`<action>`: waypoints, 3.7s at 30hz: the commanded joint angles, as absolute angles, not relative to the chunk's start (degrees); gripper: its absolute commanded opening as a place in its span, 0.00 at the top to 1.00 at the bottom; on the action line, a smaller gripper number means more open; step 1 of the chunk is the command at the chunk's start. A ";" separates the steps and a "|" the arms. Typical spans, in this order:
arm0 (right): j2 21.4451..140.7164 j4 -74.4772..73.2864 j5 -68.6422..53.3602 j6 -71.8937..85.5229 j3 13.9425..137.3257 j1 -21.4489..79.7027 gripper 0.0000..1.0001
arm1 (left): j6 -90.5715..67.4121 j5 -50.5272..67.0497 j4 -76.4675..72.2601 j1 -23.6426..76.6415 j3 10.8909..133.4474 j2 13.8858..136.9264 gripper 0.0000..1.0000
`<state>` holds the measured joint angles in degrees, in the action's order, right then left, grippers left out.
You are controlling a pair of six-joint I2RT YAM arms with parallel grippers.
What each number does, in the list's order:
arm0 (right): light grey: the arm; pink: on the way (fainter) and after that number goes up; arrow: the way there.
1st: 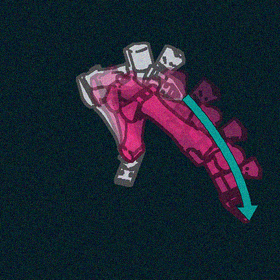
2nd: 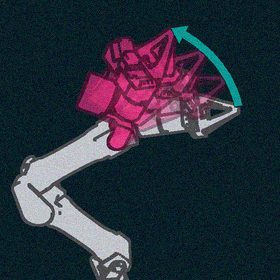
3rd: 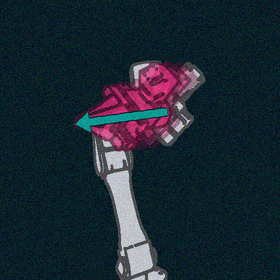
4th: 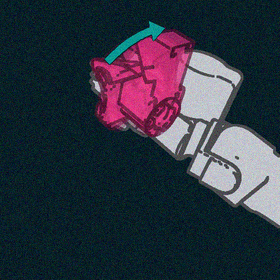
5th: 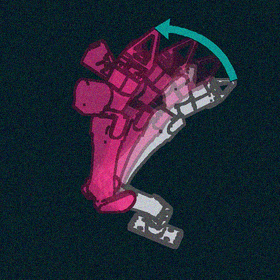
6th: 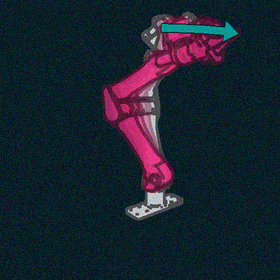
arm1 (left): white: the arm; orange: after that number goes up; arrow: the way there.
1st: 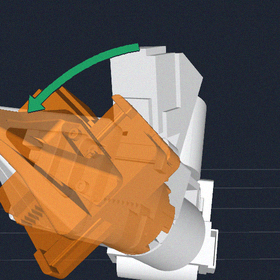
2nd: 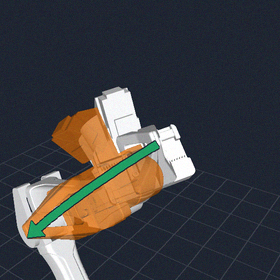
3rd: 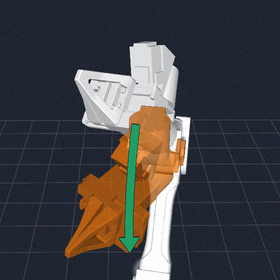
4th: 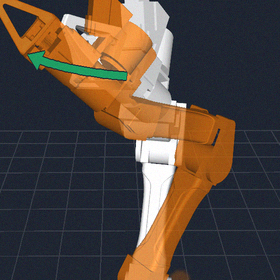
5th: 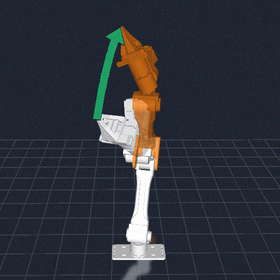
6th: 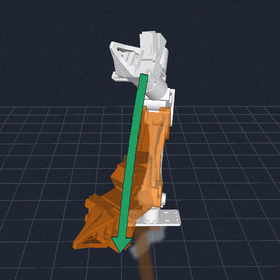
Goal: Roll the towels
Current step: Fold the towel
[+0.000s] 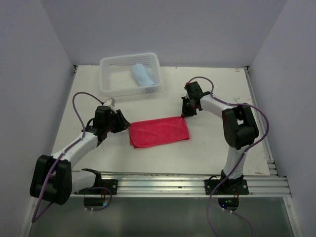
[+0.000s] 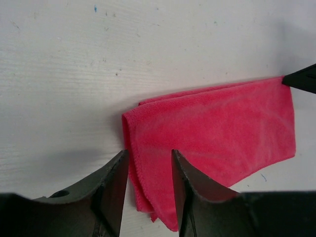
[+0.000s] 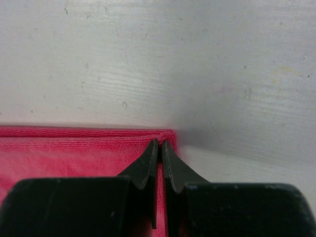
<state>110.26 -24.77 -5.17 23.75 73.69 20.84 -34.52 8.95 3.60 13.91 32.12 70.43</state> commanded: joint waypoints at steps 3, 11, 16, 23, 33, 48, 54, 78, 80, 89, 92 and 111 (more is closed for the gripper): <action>109.95 -22.50 -5.98 23.38 74.80 20.57 1.00 | -37.26 13.35 6.85 14.06 27.70 61.54 0.55; 109.69 -22.50 -5.98 23.73 74.27 20.48 1.00 | -41.13 19.07 9.05 14.50 20.40 56.87 0.53; 109.69 -22.41 -5.71 23.99 73.57 20.48 1.00 | -43.06 21.53 7.74 15.03 19.42 55.90 0.52; 109.69 -22.24 -5.45 23.82 73.21 20.48 1.00 | -44.12 23.03 6.51 15.99 20.30 57.57 0.49; 110.04 -21.62 -5.98 23.82 73.04 20.57 1.00 | -46.23 24.26 4.22 18.37 20.57 61.61 0.48; 109.86 -21.62 -6.06 23.47 72.51 20.48 1.00 | -47.20 21.62 1.58 20.74 20.04 63.90 0.73; 109.78 -21.80 -5.98 23.29 72.42 20.48 1.00 | -47.29 21.36 1.93 20.74 19.95 63.37 0.98; 109.16 -22.41 -3.52 23.12 73.39 20.57 1.00 | -49.13 20.39 3.78 20.74 15.12 56.69 0.98; 109.16 -22.50 -3.43 23.12 73.48 20.57 1.00 | -49.31 20.39 3.78 20.83 14.94 56.25 0.95; 108.37 -22.67 -6.24 23.12 74.00 20.48 0.86 | -48.87 19.78 5.97 20.83 16.25 52.04 0.57; 107.75 -24.07 -7.38 22.50 75.23 20.48 0.68 | -46.42 17.67 10.43 20.83 20.71 50.89 0.51; 89.93 -23.04 -6.32 26.18 65.06 18.02 0.51 | -35.43 9.68 16.52 24.60 57.36 76.09 0.37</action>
<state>95.74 -25.06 -5.63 23.31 69.58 19.33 -39.62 10.92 17.69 22.17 48.25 70.74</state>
